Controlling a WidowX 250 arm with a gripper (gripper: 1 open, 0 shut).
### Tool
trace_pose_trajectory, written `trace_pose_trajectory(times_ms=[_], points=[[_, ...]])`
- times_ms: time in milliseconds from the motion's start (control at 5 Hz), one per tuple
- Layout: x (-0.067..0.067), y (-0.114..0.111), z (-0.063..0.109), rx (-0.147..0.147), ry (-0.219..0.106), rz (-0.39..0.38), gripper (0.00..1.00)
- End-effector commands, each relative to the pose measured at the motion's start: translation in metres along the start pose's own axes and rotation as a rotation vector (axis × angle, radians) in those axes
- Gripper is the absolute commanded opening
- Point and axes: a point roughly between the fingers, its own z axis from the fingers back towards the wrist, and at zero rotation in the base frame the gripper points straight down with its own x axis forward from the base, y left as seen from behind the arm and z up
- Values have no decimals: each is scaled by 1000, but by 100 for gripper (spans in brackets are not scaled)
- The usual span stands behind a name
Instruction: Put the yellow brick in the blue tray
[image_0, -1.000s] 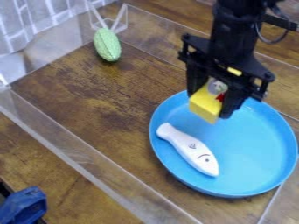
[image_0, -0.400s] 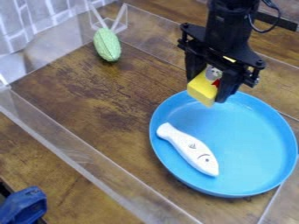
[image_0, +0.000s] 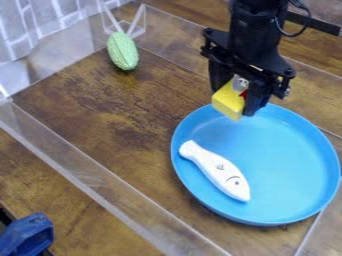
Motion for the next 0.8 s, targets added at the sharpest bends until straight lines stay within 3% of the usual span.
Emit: trace_pose_trajectory(times_ms=[0,400,600], points=[[6,7,18,-8,-67,-4,0],[17,22,11,-9,-84,34,0],[12,11,4,-14,-89,16,0]])
